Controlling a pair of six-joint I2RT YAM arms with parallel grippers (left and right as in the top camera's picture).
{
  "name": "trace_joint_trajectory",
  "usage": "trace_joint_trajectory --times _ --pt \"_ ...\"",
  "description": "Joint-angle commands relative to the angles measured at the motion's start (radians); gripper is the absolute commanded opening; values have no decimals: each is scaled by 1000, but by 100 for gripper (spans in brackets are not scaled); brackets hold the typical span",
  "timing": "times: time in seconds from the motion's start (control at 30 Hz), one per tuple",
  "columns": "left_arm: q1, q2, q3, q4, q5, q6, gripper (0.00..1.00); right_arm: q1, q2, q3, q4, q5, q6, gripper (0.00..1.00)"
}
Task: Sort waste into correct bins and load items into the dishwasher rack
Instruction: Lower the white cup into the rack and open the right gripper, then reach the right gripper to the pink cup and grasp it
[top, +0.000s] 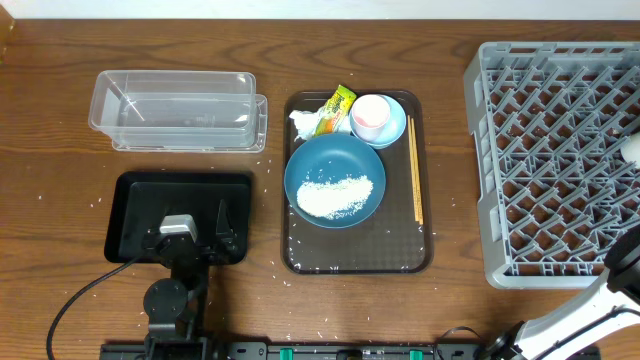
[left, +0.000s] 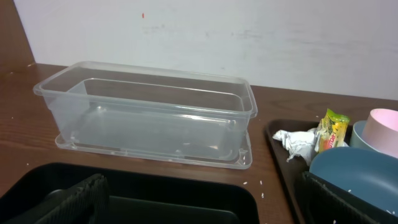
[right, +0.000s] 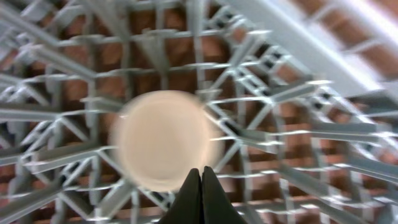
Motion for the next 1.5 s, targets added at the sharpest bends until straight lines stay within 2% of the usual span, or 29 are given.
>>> trace_joint_trajectory --times 0.0,0.07,0.2,0.23,0.27,0.3,0.4,0.5,0.6,0.77,0.93,1.2,1.47 --pt "0 -6 -19 -36 -27 12 98 -2 -100 6 -13 79 37 1" --pt "0 -6 -19 -36 -28 12 98 -2 -137 6 -16 29 66 4" --pt "0 -6 -19 -36 -27 12 98 -2 -215 6 -16 -275 69 11" --pt "0 -6 -19 -36 -28 12 98 -2 -235 6 -12 -381 69 24" --pt "0 -6 -19 -36 -28 12 98 -2 -251 6 -6 -492 69 50" --pt "0 -6 -19 -36 -27 12 98 -2 -265 6 8 -609 69 65" --pt "0 -6 -19 -36 -27 12 98 33 -282 6 47 -860 68 73" --pt "0 -6 -19 -36 -27 12 98 129 -285 6 25 -894 57 86" --pt "0 -6 -19 -36 -27 12 98 254 -285 6 -42 -816 -3 88" --pt "0 -6 -19 -36 -28 12 98 499 -282 5 -186 -536 -6 93" --pt "0 -6 -19 -36 -27 12 98 768 -272 5 -276 -398 -7 99" --pt "0 -6 -19 -36 -28 12 98 1055 -241 5 -241 -159 36 99" --pt "0 -6 -19 -36 -28 12 98 1182 -152 4 -121 -109 64 99"
